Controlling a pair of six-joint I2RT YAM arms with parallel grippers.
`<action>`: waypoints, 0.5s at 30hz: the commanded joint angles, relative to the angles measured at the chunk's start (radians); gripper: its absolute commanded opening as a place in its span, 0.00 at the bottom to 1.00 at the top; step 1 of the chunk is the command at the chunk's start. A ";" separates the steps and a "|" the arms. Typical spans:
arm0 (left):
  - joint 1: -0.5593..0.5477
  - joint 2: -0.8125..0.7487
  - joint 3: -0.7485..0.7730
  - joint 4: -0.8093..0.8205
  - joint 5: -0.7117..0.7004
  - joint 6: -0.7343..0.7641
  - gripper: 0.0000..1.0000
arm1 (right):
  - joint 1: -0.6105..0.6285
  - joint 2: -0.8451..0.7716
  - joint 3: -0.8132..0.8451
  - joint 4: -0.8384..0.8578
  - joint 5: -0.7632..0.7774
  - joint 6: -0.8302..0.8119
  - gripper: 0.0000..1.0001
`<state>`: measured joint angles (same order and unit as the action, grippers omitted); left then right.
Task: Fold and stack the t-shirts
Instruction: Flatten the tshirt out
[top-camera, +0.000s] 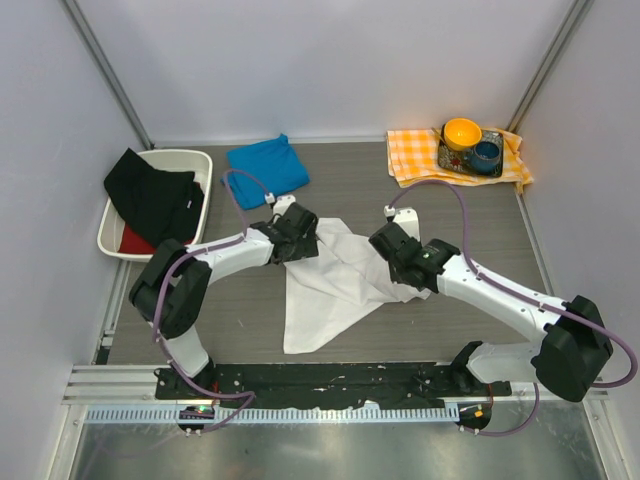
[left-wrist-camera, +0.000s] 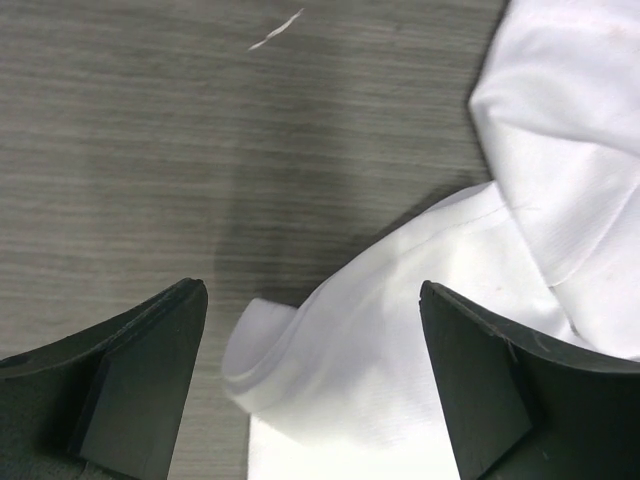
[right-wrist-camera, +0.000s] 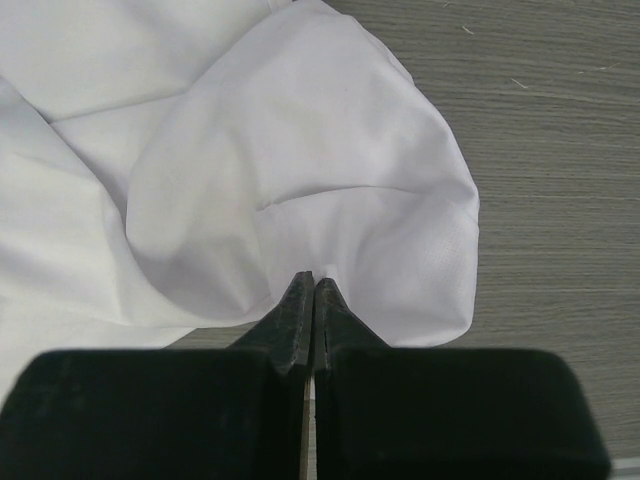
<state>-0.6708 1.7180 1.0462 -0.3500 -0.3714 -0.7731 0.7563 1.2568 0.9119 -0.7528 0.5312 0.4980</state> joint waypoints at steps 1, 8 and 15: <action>0.002 0.043 0.093 0.074 0.052 0.078 0.91 | 0.005 -0.028 -0.005 0.041 0.032 -0.013 0.01; 0.004 0.127 0.140 0.094 0.164 0.136 0.88 | 0.005 -0.034 -0.024 0.050 0.033 -0.015 0.01; 0.002 0.201 0.152 0.115 0.192 0.166 0.86 | 0.005 -0.034 -0.036 0.059 0.023 -0.013 0.01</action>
<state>-0.6712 1.8706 1.1732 -0.2745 -0.2230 -0.6430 0.7567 1.2545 0.8848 -0.7250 0.5369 0.4896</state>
